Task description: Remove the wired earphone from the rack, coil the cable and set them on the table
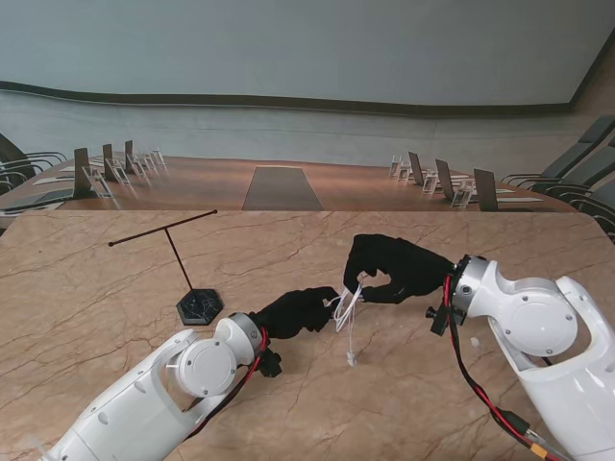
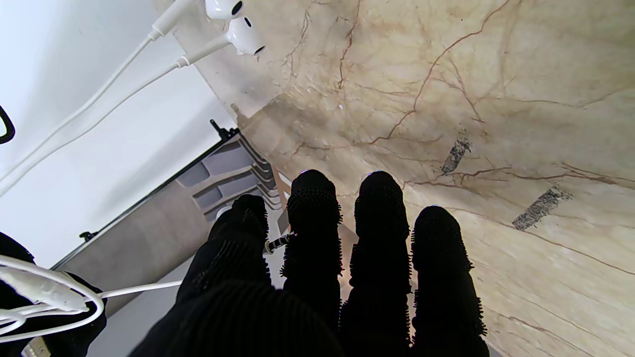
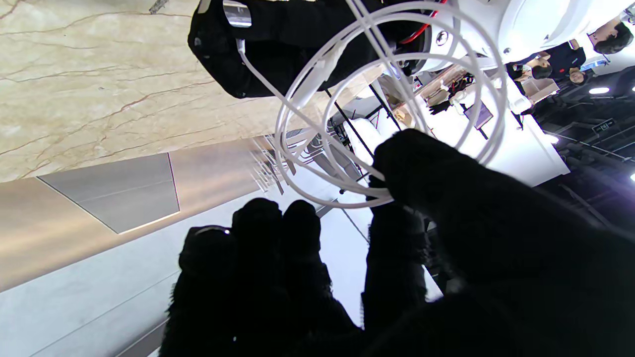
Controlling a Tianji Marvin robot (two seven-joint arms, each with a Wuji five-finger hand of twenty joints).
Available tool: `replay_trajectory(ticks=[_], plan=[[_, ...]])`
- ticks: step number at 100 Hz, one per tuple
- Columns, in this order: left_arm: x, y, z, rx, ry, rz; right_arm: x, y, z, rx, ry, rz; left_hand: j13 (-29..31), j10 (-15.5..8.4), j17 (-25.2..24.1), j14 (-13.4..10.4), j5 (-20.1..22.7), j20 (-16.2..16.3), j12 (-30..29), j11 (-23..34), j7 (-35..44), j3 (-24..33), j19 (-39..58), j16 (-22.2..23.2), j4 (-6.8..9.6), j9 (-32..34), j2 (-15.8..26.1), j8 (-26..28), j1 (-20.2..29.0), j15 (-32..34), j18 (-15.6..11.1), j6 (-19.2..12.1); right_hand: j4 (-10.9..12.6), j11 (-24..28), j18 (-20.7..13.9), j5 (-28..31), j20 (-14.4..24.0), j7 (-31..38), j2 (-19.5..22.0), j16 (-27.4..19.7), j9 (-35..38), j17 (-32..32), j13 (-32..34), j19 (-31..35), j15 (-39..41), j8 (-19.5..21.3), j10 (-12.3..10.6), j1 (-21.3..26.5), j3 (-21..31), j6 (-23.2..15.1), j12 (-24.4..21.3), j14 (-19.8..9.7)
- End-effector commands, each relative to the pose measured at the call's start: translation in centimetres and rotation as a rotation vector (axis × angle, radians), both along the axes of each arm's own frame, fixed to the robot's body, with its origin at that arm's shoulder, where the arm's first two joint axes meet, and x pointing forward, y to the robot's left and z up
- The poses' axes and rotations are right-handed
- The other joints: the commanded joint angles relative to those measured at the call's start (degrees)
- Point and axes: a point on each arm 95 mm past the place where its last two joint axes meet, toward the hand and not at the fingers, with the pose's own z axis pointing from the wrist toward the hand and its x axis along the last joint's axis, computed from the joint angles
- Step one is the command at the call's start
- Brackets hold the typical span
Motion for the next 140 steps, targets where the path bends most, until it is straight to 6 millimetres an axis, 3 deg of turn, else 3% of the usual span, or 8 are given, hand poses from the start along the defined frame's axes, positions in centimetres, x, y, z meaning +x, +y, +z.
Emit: replay_trajectory(ticks=[1,40,58,85,101,123,136,140], plan=[[-0.3,0.0,-0.4,0.003,0.012,0.004,-0.3,0.2,0.3,0.0,-0.011,0.01,1.56,-2.72,0.26,-1.55,1.54,1.3,1.5,1.79,7.69,1.46,2.67,1.07,0.87,1.89,-0.41,6.73,5.19,1.4,1.13,-5.23,3.3,1.22,-7.35,3.09,1.02,10.06,6.42,-0.32,0.57,1.11,1.34,2.03,1.43,4.34,1.38,2.94,3.54,-12.1,-0.48,2.67],[-0.3,0.4,-0.5,0.002,0.006,0.018,-0.4,0.0,1.1,-0.005,-0.017,0.018,1.47,-2.74,0.21,-1.43,1.32,1.46,1.77,1.57,7.57,1.61,2.56,1.05,0.9,1.76,-0.4,6.9,5.19,1.34,1.17,-5.01,2.87,1.7,-6.0,2.62,0.6,10.66,5.85,-1.41,4.15,3.0,3.74,2.88,2.31,4.82,2.23,4.0,3.43,-11.63,-2.16,3.79],[-0.4,0.5,-0.6,-0.001,0.001,0.024,-0.4,0.0,1.2,-0.007,-0.016,0.021,1.51,-2.83,0.31,-1.46,1.27,1.5,1.81,1.53,7.62,1.69,2.54,0.99,0.92,1.79,-0.46,6.84,5.18,1.27,1.18,-4.98,2.11,2.19,-3.18,2.42,0.13,10.74,5.3,-4.09,10.8,6.43,8.02,4.39,3.7,4.95,3.19,4.74,3.3,-11.42,-6.89,6.28],[-0.6,0.9,-0.6,-0.002,-0.009,0.038,-0.6,-0.2,1.6,-0.017,-0.022,0.019,1.48,-2.79,0.28,-1.4,1.14,1.54,1.8,1.46,7.58,1.65,2.5,0.97,0.92,1.68,-0.47,6.71,5.18,1.26,1.2,-4.97,2.5,3.16,-2.26,2.0,-0.37,10.78,6.13,-4.85,13.15,9.23,10.56,5.69,5.18,5.33,3.68,4.56,2.71,-11.68,-7.24,6.7],[-0.6,0.7,-0.4,-0.007,-0.014,0.034,-0.7,0.0,1.4,-0.003,0.0,0.021,0.87,-2.67,-0.14,-1.38,0.38,1.39,1.51,0.86,6.88,1.73,2.15,0.75,1.05,0.99,-0.16,6.07,5.18,0.69,1.02,-4.49,3.13,-0.48,3.98,0.53,-4.36,13.58,8.45,-13.27,25.96,16.15,18.41,8.87,8.21,3.51,4.23,7.04,1.88,-6.91,-12.55,11.33],[-0.4,-0.1,0.3,-0.037,-0.008,0.008,-0.6,0.4,1.1,0.008,0.029,0.025,-2.1,-1.93,-2.09,-1.23,-2.55,-1.24,-2.01,-2.99,5.16,2.33,-0.33,-1.41,1.28,-2.69,-1.3,-1.27,5.18,-4.08,-0.39,-2.52,3.44,-2.4,5.73,1.68,-6.59,14.66,6.64,-16.03,29.72,18.84,20.93,9.21,8.64,1.9,3.65,7.43,4.23,-4.88,-13.83,11.77],[-0.3,-0.7,0.6,-0.044,0.001,-0.016,-0.4,0.6,1.2,0.016,0.042,0.032,-6.6,-1.3,-4.84,-1.81,-4.75,-4.48,-6.43,-9.3,2.89,1.44,-5.77,-4.84,0.47,-8.24,-3.45,-9.54,5.16,-11.25,-1.97,-1.09,3.86,-2.48,6.13,1.97,-7.55,15.23,6.0,-16.91,30.35,19.67,21.56,9.62,9.13,1.98,3.75,7.22,5.46,-4.48,-13.68,11.84],[-0.2,-0.9,0.7,-0.043,0.005,-0.027,-0.3,0.7,1.3,0.018,0.043,0.034,-8.21,-1.07,-6.06,-2.19,-5.62,-5.77,-3.23,-12.27,3.0,0.9,-8.01,-6.65,0.4,-9.73,-4.17,-11.28,5.1,-13.81,-2.3,-0.64,3.94,-2.46,6.21,2.0,-7.64,15.27,5.95,-16.99,30.45,19.78,21.66,9.69,9.21,2.0,3.79,7.17,5.57,-4.39,-13.66,11.87]])
